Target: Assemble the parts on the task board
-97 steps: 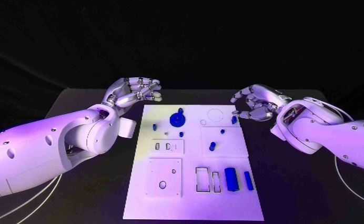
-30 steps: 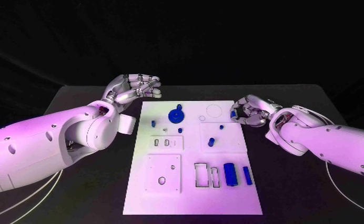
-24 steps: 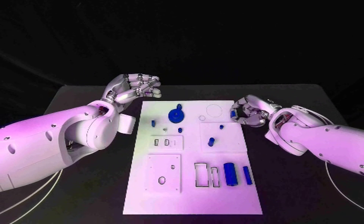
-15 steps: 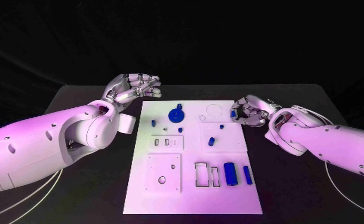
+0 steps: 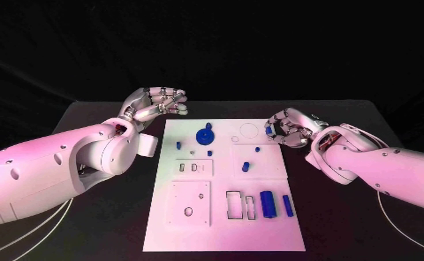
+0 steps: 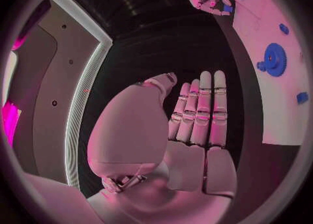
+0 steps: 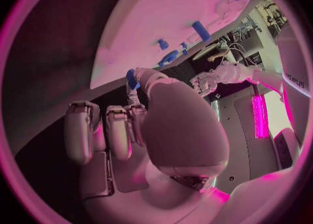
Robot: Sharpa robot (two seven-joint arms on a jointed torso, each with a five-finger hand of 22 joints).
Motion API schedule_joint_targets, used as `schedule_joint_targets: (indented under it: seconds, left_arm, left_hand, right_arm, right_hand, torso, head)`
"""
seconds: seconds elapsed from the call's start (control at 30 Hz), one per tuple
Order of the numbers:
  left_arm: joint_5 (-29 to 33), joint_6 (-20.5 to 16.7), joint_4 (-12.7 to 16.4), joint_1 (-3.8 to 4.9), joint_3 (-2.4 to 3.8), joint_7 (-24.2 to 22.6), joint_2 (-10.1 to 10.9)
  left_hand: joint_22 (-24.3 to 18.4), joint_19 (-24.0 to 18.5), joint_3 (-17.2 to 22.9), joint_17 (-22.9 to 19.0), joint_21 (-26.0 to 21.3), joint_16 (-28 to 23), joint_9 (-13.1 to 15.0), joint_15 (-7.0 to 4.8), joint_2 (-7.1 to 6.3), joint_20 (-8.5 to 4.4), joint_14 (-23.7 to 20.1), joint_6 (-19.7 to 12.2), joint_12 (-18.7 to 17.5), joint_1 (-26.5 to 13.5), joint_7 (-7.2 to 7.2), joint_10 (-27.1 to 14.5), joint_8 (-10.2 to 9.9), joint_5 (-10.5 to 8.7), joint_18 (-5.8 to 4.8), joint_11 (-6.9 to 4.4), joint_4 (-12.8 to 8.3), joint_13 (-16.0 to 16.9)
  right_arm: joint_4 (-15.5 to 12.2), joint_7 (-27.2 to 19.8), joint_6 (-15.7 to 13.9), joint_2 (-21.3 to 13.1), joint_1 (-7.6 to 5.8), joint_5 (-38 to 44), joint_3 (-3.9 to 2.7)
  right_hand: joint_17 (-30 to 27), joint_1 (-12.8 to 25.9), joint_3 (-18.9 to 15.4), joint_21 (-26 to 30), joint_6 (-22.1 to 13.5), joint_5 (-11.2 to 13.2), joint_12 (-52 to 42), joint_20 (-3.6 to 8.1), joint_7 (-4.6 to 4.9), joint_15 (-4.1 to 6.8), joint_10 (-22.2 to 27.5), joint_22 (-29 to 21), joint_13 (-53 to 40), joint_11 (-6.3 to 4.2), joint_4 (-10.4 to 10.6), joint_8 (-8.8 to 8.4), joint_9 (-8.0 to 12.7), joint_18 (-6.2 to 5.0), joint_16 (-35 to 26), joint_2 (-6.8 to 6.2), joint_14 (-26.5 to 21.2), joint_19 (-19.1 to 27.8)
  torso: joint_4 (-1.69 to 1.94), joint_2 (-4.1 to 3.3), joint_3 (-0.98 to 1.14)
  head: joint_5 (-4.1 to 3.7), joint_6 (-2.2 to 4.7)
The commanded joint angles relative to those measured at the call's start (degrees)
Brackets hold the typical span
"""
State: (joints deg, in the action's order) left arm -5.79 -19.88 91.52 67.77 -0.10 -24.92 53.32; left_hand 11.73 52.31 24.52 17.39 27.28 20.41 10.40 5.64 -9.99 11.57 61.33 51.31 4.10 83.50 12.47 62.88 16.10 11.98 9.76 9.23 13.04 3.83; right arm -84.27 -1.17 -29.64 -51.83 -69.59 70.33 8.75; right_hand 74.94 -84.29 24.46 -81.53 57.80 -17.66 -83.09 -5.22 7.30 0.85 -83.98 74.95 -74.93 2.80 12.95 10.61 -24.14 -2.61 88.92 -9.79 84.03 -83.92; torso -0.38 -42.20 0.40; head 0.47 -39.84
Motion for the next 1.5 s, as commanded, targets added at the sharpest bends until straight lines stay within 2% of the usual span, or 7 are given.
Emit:
schedule_joint_targets:
  seconds: [0.03, 0.27, 0.53, 0.73, 0.93, 1.13, 1.5]
  left_arm:
    - [0.12, 0.97, -0.44, 0.01, 0.04, -0.4, -0.26]
    - [0.12, 0.82, -2.4, 0.01, 0.03, -0.39, -0.82]
    - [0.15, 1.11, -3.61, 0.01, -0.18, -0.27, -1.4]
    - [0.15, 1.31, -4.22, 0.01, -0.27, -0.2, -2.0]
    - [0.16, 1.43, -4.63, 0.02, -0.42, -0.02, -2.48]
    - [0.16, 1.5, -4.6, 0.03, -0.51, 0.13, -2.66]
    - [0.16, 1.61, -4.24, 0.03, -0.53, 0.33, -2.66]
  left_hand:
    - [0.08, -0.42, 0.35, 0.08, 0.29, -0.25, 0.07, 0.21, -0.14, 0.13, -0.18, 0.12, -0.2, -0.53, 0.13, 0.35, -0.25, -0.35, 0.58, -0.15, -0.09, -0.01]
    - [0.08, -0.43, 0.37, 0.1, 0.3, -0.26, 0.08, 0.21, -0.14, 0.13, -0.18, 0.11, -0.22, -0.53, 0.13, 0.34, -0.25, -0.35, 0.58, -0.15, -0.12, -0.01]
    - [0.09, -0.43, 0.39, 0.11, 0.32, -0.27, 0.08, 0.21, -0.14, 0.13, -0.18, 0.1, -0.23, -0.51, 0.13, 0.34, -0.26, -0.35, 0.59, -0.15, -0.15, -0.02]
    - [0.11, -0.46, 0.51, 0.15, 0.37, -0.28, 0.09, 0.2, -0.08, 0.12, -0.19, 0.11, -0.25, -0.43, 0.12, 0.36, -0.26, -0.32, 0.59, -0.15, -0.25, -0.01]
    - [0.11, -0.47, 0.55, 0.17, 0.39, -0.29, 0.09, 0.2, -0.06, 0.12, -0.19, 0.12, -0.26, -0.42, 0.12, 0.37, -0.25, -0.31, 0.59, -0.15, -0.28, -0.01]
    - [0.11, -0.47, 0.55, 0.17, 0.39, -0.29, 0.09, 0.2, -0.06, 0.12, -0.19, 0.12, -0.26, -0.42, 0.12, 0.37, -0.25, -0.31, 0.59, -0.15, -0.28, -0.01]
    - [0.12, -0.48, 0.59, 0.19, 0.41, -0.3, 0.1, 0.2, -0.05, 0.12, -0.19, 0.12, -0.26, -0.41, 0.12, 0.37, -0.26, -0.31, 0.59, -0.15, -0.32, -0.01]
  right_arm:
    - [-2.33, 5.59, -1.67, 0.09, -0.6, 0.88, -0.08]
    - [-7.34, 11.03, -1.23, 2.24, -1.06, 2.87, -0.11]
    - [-11.67, 16.75, 0.72, 7.29, -0.4, 5.29, -0.08]
    - [-11.58, 18.58, 3.11, 11.69, 0.61, 6.89, 0.03]
    - [-11.11, 22.04, 3.81, 15.0, 1.75, 10.45, 0.11]
    - [-9.63, 24.03, 4.07, 17.74, 2.78, 14.73, 0.3]
    - [-7.8, 24.72, 4.28, 20.45, 4.62, 17.33, 0.44]
  right_hand:
    - [11.48, 0.26, 0.67, -0.07, 0.65, -0.16, -0.05, 0.33, -0.11, 0.5, -0.5, 7.42, -7.72, -0.32, -0.05, 0.47, -0.68, 0.13, 0.17, 0.77, 5.21, -0.06]
    - [11.38, 2.67, 1.3, 0.01, 0.5, 0.0, 0.08, 0.39, -0.19, 0.54, -0.52, 7.44, -7.63, -0.36, 0.42, 0.77, -0.99, 0.13, 0.14, 0.31, 5.19, -0.05]
    - [11.49, 4.56, 1.56, -0.03, 0.39, 0.05, -0.01, 0.45, -0.28, 0.61, -0.7, 7.54, -7.76, -0.44, 1.04, 0.99, -1.2, 0.14, 0.16, 0.03, 5.22, -0.14]
    - [11.48, 5.21, 1.66, 0.15, 0.47, 0.05, 0.03, 0.48, -0.36, 0.65, -0.7, 7.41, -7.73, -0.49, 1.28, 1.14, -1.31, 0.1, 0.16, 0.05, 5.22, -0.04]
    - [11.46, 5.58, 1.8, 0.13, 0.7, 0.04, 0.21, 0.52, -0.53, 0.73, -0.61, 7.46, -7.56, -0.61, 1.33, 1.39, -1.47, 0.1, 0.15, 0.15, 5.22, -0.08]
    - [11.41, 5.82, 1.78, 0.17, 0.74, 0.07, 0.23, 0.56, -0.56, 0.77, -0.61, 7.42, -7.53, -0.66, 1.35, 1.47, -1.52, 0.09, 0.14, 0.02, 5.21, -0.06]
    - [11.39, 6.1, 1.75, 0.19, 0.7, 0.09, 0.18, 0.6, -0.59, 0.81, -0.68, 7.42, -7.6, -0.69, 1.38, 1.51, -1.57, 0.08, 0.13, -0.15, 5.21, -0.06]
  torso:
    - [-0.08, 0.37, -0.11]
    - [-0.16, 1.13, -0.2]
    - [0.15, 1.78, -0.55]
    - [0.39, 2.1, -0.86]
    - [0.5, 2.23, -0.91]
    - [0.11, 1.99, -0.76]
    - [0.26, 1.9, -0.68]
  head:
    - [-0.34, 0.01]
    - [-0.19, -0.21]
    - [1.51, -1.21]
    - [2.58, -1.48]
    - [3.24, -1.96]
    - [4.32, -2.21]
    - [4.56, -2.75]
